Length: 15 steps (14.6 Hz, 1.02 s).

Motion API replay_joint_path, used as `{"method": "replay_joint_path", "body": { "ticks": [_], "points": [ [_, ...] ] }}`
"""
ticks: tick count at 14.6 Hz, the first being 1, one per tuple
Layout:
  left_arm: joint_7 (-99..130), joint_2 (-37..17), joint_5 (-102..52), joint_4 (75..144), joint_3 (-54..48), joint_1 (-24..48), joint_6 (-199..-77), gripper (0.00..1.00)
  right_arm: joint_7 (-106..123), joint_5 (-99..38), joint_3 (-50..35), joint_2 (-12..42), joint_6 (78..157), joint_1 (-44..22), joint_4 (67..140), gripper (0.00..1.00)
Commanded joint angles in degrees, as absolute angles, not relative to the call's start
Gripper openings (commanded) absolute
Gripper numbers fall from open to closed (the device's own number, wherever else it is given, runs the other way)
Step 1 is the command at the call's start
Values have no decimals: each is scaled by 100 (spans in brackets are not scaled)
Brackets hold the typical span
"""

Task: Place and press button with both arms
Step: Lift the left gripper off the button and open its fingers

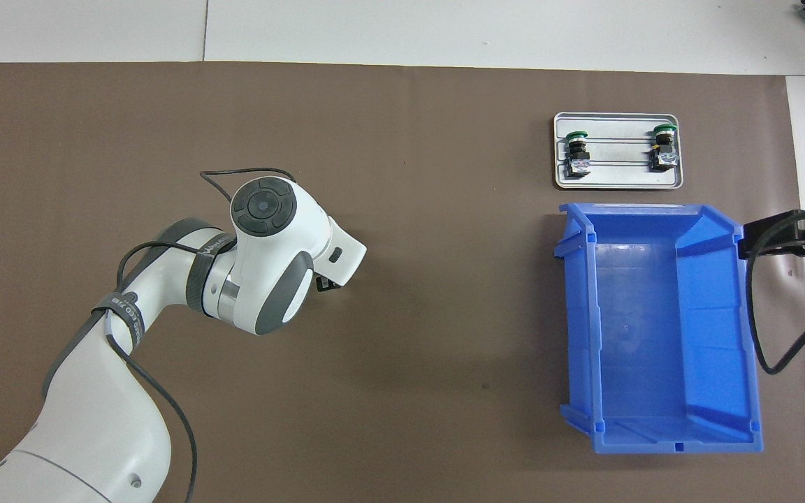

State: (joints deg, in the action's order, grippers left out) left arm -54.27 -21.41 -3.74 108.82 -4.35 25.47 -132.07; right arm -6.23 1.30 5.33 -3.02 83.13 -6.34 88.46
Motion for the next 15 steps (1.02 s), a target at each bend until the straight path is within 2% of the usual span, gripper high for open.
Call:
{"method": "replay_joint_path", "body": {
  "ticks": [1, 4, 5, 7, 13, 15],
  "points": [
    [-5581, -2074, -413, 11065, -316, 2646, -13333, 77, -729, 0, 589, -237, 8410, -677, 8815, 100],
    [-5572, -2057, -413, 11153, -316, 2654, -13368, 73, -677, 131, 571, -246, 8429, -677, 8833, 100],
    [-5572, -2057, -413, 11145, -308, 2637, -13359, 60, -668, 306, 545, -246, 8437, -685, 8842, 100],
    [-5581, -2057, -203, 11110, -308, 2611, -13298, 0, -677, 387, 501, -246, 8446, -686, 8842, 100],
    [-5572, -2066, -246, 10706, -299, 2540, -13272, 0, -756, 168, 501, -255, 8464, -703, 8859, 100],
    [-5634, -1917, -263, 10748, -351, 2234, -13254, 0, -765, 158, 501, -255, 8455, -703, 8859, 100]
  ]
}}
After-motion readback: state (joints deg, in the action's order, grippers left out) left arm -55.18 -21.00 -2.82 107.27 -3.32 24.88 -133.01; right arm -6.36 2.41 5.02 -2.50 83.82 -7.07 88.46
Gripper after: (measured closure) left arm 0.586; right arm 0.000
